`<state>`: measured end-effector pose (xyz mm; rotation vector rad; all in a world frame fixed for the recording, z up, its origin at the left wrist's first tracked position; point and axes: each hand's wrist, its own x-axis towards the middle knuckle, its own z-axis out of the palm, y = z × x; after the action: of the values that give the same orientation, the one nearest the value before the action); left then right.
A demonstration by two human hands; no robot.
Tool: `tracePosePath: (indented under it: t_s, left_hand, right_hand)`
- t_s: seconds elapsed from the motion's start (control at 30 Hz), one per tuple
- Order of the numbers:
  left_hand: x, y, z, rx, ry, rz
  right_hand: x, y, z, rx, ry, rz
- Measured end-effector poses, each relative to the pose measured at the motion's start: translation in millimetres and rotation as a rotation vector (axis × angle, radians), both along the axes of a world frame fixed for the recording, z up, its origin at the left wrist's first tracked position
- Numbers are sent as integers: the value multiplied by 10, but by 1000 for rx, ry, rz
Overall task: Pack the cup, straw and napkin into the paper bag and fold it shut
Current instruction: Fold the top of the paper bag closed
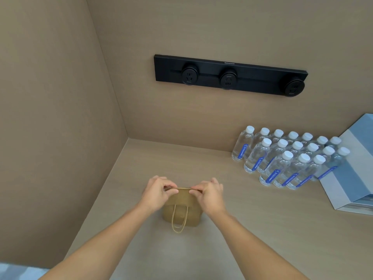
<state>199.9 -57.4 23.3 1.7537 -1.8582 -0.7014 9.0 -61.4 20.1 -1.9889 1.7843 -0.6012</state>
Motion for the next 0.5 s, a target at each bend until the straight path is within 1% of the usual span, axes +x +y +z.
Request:
tracePosePath:
  t_s: [0.1,0.17,0.3,0.5]
  left_hand:
    - [-114,16,59,-42,-56,-123]
    - [-158,19,98,-54,-113,-148]
    - [-109,16,146,-75,-209,-147]
    - [66,-2,170,-103,-235,-142]
  right_hand:
    - [173,-11,94,-75,148,110]
    - [204,-17,142,-84,210,142]
    - [82,-27,173,-78,252,166]
    - [-71,-59,237,-50,296,139]
